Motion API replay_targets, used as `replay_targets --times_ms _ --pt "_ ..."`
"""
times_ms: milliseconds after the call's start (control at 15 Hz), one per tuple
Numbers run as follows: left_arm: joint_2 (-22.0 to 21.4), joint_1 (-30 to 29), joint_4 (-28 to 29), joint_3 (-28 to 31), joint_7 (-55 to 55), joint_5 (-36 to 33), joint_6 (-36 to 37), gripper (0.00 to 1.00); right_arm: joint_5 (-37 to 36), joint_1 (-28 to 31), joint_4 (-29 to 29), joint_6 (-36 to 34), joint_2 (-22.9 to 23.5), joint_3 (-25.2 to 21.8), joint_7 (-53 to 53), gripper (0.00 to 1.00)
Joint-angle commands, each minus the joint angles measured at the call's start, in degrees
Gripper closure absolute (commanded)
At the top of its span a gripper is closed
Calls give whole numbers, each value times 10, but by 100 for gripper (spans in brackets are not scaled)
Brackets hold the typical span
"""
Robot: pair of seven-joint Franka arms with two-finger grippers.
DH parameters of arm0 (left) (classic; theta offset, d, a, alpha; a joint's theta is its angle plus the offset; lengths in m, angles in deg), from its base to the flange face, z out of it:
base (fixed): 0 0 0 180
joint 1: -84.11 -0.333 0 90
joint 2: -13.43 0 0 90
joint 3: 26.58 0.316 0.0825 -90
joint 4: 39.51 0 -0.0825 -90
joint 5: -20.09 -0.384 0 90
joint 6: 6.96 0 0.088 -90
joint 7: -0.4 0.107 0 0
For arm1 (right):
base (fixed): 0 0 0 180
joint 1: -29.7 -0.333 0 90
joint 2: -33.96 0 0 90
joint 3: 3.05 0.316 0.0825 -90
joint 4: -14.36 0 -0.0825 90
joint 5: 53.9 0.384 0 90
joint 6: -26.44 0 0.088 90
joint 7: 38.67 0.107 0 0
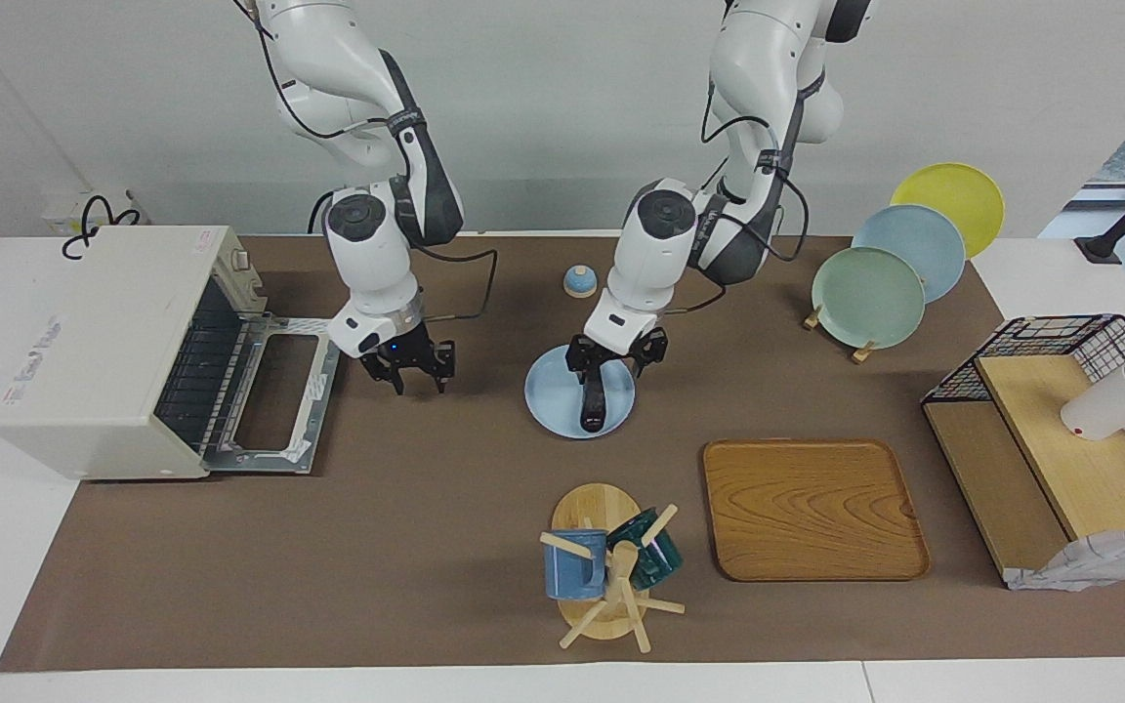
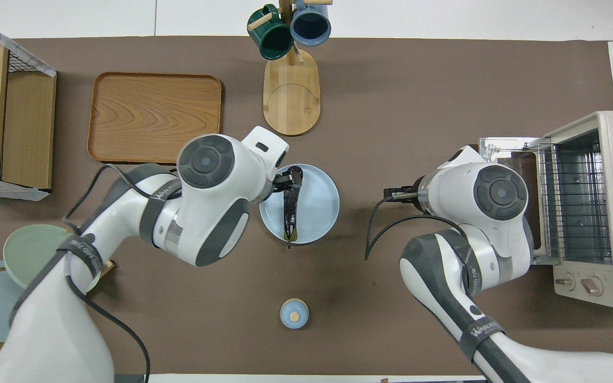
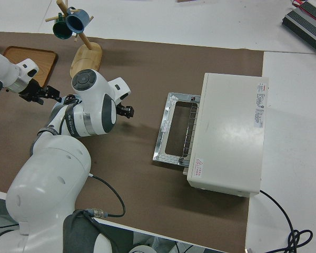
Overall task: Put eggplant into oven
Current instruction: 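Pass the eggplant from the left gripper to the right gripper, then draw back the left gripper while the right gripper holds the eggplant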
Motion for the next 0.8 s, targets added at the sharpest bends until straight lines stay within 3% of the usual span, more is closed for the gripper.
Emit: replay_targets --times_ms 0,200,400,600,733 --pt "-14 -67 -55 -2 78 10 99 0 -5 -58 -57 -40 4 -3 57 0" --pt "-14 -130 -119 -1 144 10 181 0 -12 -126 -157 -88 38 -3 124 0" --pt "-24 -182 -146 4 183 9 228 0 -20 -169 -305 -164 114 -3 189 0" --pt "-41 -225 -149 5 240 3 254 0 -61 -204 -354 -171 163 -3 229 0" --pt "-56 -246 -150 6 257 2 272 0 -92 -253 -397 -171 223 -4 306 0"
